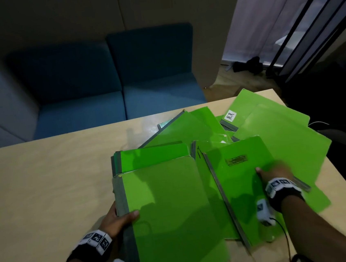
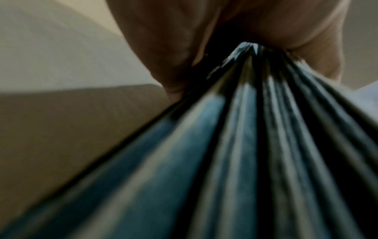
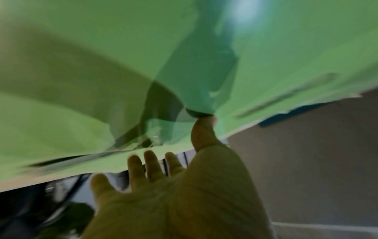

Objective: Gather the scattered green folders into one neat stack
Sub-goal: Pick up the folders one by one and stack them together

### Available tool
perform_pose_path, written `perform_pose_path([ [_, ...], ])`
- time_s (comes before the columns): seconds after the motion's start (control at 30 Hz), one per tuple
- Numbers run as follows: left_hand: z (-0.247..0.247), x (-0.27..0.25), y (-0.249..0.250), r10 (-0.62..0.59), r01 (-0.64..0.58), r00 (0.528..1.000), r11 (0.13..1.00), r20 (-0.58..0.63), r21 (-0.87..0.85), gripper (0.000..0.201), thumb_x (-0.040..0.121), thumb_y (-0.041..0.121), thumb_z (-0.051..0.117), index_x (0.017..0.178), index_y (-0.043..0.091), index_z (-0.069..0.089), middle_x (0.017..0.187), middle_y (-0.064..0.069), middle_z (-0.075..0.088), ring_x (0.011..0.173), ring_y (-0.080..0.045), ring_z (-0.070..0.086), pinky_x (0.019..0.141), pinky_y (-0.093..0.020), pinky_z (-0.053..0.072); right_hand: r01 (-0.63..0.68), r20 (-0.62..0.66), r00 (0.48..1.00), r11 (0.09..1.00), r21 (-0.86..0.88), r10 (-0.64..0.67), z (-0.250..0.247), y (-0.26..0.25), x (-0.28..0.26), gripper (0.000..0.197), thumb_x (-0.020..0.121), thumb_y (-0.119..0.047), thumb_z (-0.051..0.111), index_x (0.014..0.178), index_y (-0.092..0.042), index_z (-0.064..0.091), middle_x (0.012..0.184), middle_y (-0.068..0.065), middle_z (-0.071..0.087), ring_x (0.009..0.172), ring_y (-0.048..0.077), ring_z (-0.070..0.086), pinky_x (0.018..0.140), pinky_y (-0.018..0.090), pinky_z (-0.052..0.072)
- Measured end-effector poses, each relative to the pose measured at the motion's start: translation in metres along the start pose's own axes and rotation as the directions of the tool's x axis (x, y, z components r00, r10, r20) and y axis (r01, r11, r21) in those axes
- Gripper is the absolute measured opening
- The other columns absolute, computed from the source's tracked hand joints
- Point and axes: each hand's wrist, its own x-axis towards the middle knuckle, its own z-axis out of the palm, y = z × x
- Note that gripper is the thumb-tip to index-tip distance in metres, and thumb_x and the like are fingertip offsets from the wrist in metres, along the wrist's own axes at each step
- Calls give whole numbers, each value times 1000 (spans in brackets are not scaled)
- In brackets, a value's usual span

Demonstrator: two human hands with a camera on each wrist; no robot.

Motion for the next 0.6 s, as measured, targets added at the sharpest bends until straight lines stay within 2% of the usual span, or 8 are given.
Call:
perform_pose_path([
  [0.07,3,-5,-2,16,-15,999,1000,-38,4,85,66,15,86,136,7,39,96,-3,61,82,-16,59,65,-27,48,0,35,999,998,-64,2,3,20,2,99,78,-56,71,146,-1,25,149,25,30,138,42,31,110,56,33],
  [0.1,4,-7,-3,8,-7,998,1000,-63,7,68,79,4,73,137,7,37,96,-5,61,79,-15,56,68,-28,47,37,45,998,995,-92,-33,4,22,2,101,77,-55,72,148,-3,24,150,24,29,139,41,28,110,55,32],
  [0.13,4,-9,-4,5,-3,997,1000,-73,17,60,85,-1,65,137,8,37,102,-9,61,79,-16,55,74,-31,45,74,60,996,990,-122,-67,3,21,0,101,76,-56,74,148,-5,25,150,22,30,139,40,29,110,53,33],
  [0.2,5,-12,-6,-17,18,997,1000,-72,23,57,88,-2,61,138,6,36,117,-13,56,87,-22,53,85,-33,40,123,106,989,975,-186,-105,0,18,-1,103,70,-61,76,147,-10,30,147,19,33,138,38,31,109,52,35],
  [0.3,6,-11,-8,-62,62,995,998,-76,-7,64,89,-2,58,146,5,29,129,-17,50,105,-21,44,95,-38,34,168,119,982,973,-159,-150,1,22,6,101,64,-60,80,144,-20,33,151,14,26,140,37,29,111,57,32],
  [0.4,4,-10,-13,-75,73,994,997,-76,-28,64,90,0,59,146,7,30,143,-21,44,111,-24,44,98,-39,32,168,125,980,982,-90,-156,1,21,6,100,61,-49,86,140,-13,35,146,15,33,136,36,35,110,56,36],
  [0.5,1,-6,-20,-99,97,992,995,-84,-29,66,90,3,60,147,8,28,146,-20,40,127,-34,42,107,-45,28,138,65,989,990,-23,-136,-1,14,1,99,60,-36,90,137,-10,34,142,17,40,133,37,37,109,53,38],
  [0.6,-1,-3,-25,-88,88,992,996,-92,-5,63,89,4,62,145,8,32,143,-19,44,113,-27,46,101,-42,32,97,127,987,995,4,-97,1,10,2,108,56,-34,93,142,-10,32,143,17,42,134,38,38,110,51,38],
])
